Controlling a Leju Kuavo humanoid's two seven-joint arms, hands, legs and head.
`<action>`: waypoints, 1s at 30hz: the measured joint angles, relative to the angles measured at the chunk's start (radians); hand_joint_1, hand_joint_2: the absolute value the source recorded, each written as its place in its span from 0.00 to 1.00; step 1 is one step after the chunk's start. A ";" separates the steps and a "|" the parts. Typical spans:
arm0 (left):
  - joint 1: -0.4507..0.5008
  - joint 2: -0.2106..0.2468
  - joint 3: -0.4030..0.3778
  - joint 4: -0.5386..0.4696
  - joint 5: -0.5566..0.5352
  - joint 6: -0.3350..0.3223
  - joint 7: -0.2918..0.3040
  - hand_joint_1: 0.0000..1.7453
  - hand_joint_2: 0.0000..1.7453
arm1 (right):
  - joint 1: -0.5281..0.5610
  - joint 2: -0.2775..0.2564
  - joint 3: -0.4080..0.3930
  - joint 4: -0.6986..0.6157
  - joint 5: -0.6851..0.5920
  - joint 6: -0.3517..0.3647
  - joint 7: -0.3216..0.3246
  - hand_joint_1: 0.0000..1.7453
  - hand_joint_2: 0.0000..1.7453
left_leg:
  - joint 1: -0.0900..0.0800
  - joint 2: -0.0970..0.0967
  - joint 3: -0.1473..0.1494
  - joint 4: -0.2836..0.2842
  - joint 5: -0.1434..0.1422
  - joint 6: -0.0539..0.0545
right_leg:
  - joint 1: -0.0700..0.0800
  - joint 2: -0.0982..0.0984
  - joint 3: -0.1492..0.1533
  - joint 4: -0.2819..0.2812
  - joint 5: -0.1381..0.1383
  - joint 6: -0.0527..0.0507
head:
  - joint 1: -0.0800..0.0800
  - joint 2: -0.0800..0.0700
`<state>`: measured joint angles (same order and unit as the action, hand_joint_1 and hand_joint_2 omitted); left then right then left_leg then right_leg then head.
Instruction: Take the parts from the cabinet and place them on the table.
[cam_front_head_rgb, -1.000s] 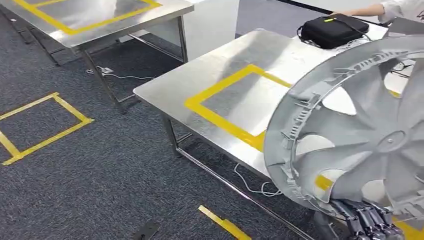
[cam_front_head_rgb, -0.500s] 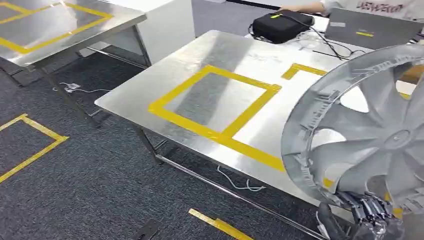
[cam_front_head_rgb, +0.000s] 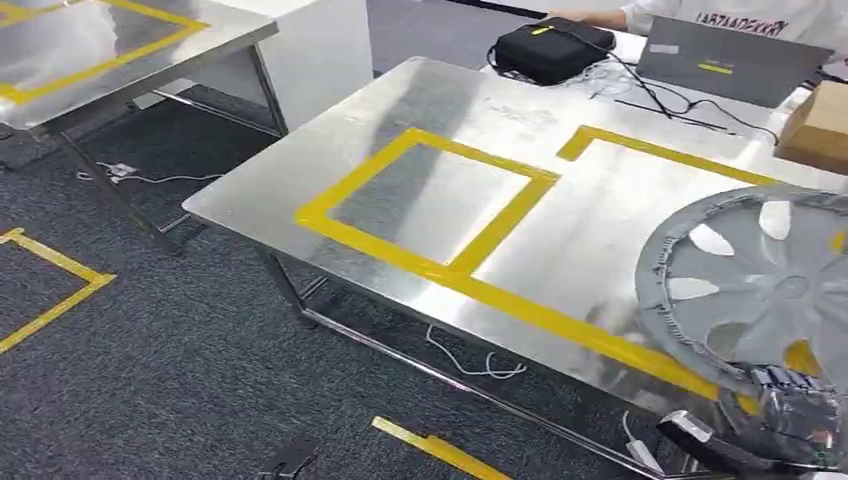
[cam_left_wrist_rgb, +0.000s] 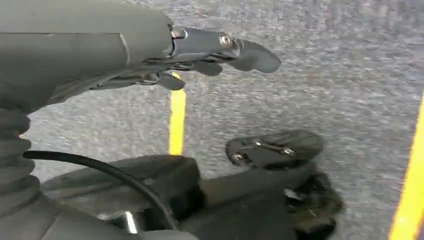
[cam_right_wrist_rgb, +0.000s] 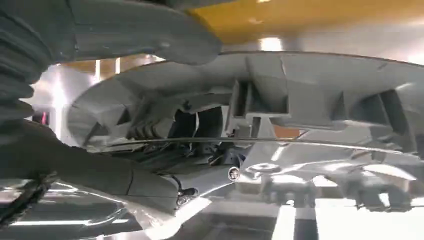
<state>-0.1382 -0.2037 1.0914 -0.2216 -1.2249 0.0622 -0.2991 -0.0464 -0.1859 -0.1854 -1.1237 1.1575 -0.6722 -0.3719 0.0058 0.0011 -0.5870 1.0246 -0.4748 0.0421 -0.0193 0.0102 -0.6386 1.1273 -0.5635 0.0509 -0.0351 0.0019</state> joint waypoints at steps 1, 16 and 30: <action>0.000 -0.002 0.000 0.000 -0.001 -0.005 -0.003 0.00 1.00 | -0.020 -0.016 -0.005 0.034 0.034 -0.008 0.008 1.00 1.00 | 0.000 0.002 0.000 0.000 -0.001 0.001 | 0.000 0.000 -0.040 0.085 -0.038 0.004 | -0.002 0.000; -0.012 0.001 -0.015 0.000 -0.011 -0.004 0.005 0.00 1.00 | -0.209 -0.037 0.148 0.165 0.284 -0.030 0.084 1.00 1.00 | 0.006 0.007 -0.058 0.170 -0.111 -0.059 | 0.005 -0.009 0.071 -0.130 0.086 -0.048 | -0.009 0.000; -0.001 0.009 -0.037 0.000 0.000 -0.084 0.011 0.00 0.00 | -0.153 -0.037 0.351 -0.033 0.224 -0.027 0.076 0.00 0.00 | 0.000 0.005 0.019 -0.022 0.006 -0.006 | 0.007 -0.008 0.025 -0.063 0.035 -0.008 | -0.005 0.000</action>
<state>-0.1394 -0.1949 1.0540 -0.2216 -1.2245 -0.0220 -0.2880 -0.1991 -0.2228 0.1659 -1.1565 1.3813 -0.6992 -0.2964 0.0060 0.0062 -0.5684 1.0021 -0.4692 0.0362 -0.0125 0.0024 -0.6139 1.0639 -0.5281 0.0427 -0.0397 0.0019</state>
